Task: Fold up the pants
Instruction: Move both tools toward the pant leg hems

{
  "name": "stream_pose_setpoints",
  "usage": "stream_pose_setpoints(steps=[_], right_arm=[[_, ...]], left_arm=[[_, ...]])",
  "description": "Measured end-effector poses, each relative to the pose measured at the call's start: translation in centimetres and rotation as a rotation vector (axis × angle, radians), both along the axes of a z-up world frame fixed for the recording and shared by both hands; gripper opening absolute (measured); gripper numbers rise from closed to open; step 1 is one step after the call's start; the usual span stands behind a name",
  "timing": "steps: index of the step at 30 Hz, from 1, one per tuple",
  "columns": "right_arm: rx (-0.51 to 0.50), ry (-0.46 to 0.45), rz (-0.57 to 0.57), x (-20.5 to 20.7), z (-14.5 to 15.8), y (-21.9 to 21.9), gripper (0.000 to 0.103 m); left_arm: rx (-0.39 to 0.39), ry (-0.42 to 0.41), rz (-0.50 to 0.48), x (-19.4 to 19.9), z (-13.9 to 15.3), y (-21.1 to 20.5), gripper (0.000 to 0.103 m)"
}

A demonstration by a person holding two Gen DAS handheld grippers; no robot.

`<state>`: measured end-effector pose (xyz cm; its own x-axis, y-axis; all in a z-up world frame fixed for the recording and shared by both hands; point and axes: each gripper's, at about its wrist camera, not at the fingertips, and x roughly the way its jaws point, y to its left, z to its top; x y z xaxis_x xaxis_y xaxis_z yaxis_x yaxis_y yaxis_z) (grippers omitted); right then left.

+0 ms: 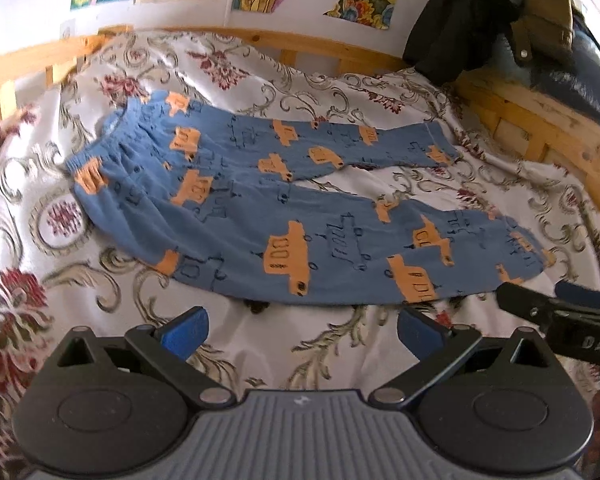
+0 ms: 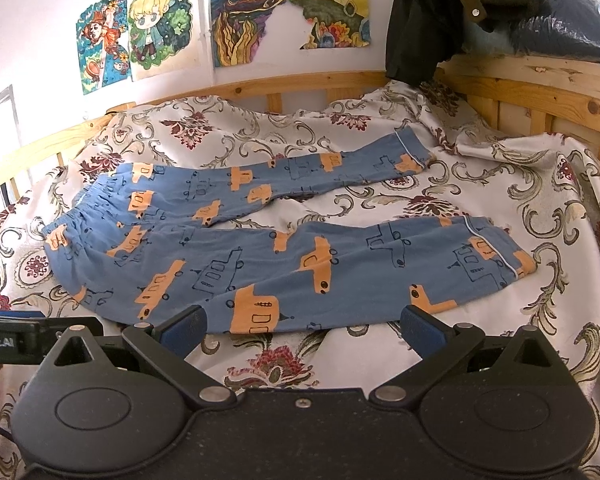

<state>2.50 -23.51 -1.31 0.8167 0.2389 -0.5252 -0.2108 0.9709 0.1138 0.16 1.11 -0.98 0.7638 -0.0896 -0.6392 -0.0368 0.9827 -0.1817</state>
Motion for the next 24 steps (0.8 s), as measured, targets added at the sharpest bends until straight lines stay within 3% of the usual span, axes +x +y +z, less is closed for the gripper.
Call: stream_pose_setpoints(steps=[3, 8, 18, 22, 24], right_arm=[[-0.001, 0.008, -0.004, 0.3, 0.1, -0.1, 0.102], [-0.009, 0.015, -0.013, 0.4, 0.4, -0.2, 0.102], [-0.013, 0.041, 0.008, 3.1, 2.8, -0.8, 0.102], [-0.018, 0.012, 0.073, 5.0, 4.2, -1.0, 0.102], [-0.042, -0.014, 0.116, 6.3, 4.9, -1.1, 0.102]], left_arm=[[-0.044, 0.02, 0.006, 0.1, -0.2, 0.3, 0.103], [-0.016, 0.023, 0.032, 0.7, 0.2, 0.2, 0.103], [-0.027, -0.014, 0.0, 3.8, 3.8, 0.5, 0.103], [-0.072, 0.053, -0.013, 6.6, 5.1, 1.2, 0.103], [-0.04, 0.072, -0.03, 8.0, 5.7, 1.1, 0.103]])
